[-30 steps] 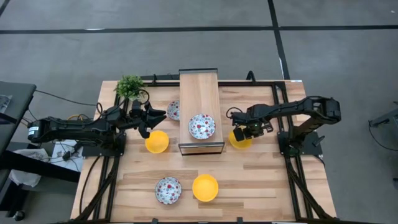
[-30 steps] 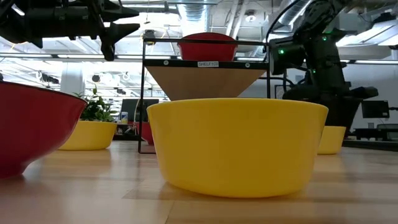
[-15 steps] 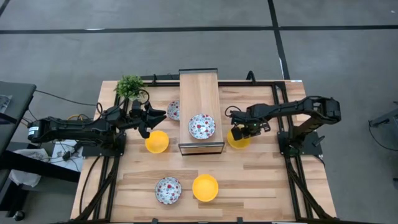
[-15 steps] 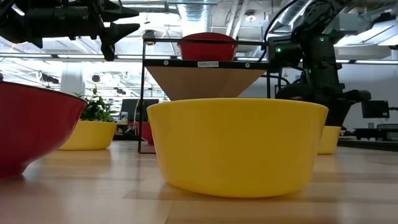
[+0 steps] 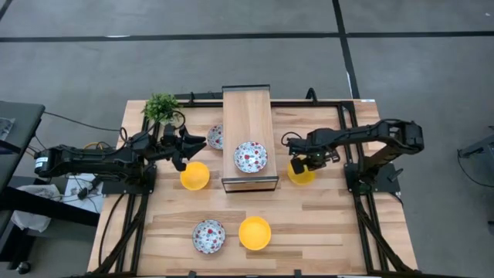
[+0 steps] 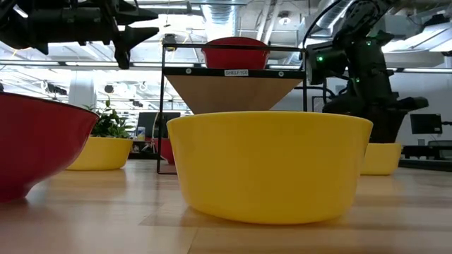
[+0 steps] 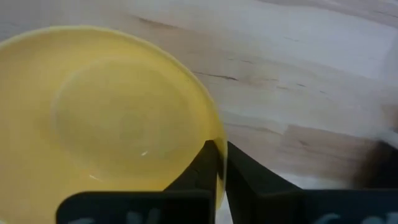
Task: Pick & Place Mini bowls
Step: Put the right yellow bowl on the shelf
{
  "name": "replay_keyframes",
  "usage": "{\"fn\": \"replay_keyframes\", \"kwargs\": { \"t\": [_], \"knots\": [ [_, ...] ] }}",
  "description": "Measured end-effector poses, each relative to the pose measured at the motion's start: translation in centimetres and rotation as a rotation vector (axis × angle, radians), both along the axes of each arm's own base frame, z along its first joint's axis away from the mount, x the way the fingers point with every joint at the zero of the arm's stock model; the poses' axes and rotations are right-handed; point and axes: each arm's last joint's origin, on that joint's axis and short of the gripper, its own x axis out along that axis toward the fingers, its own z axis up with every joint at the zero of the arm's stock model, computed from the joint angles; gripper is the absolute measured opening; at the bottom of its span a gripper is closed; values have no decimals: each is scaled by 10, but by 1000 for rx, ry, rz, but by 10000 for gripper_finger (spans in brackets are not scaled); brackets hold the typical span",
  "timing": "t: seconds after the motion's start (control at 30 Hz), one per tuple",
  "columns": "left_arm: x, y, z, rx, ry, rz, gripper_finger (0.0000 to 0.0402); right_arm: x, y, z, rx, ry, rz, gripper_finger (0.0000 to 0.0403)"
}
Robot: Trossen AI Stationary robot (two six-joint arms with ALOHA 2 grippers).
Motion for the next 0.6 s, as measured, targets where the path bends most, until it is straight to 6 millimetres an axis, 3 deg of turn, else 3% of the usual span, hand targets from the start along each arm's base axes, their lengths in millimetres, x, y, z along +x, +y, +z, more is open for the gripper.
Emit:
{"fn": "replay_keyframes", "kwargs": {
  "t": [0.17, 0.6],
  "knots": [
    [0, 0, 0, 3, 1, 1, 131, -3, 1, 29, -8, -8, 1, 1],
    [0, 0, 0, 4, 1, 0, 131, -17, -4, 148, -69, -238, -20, 0]
  ]
}}
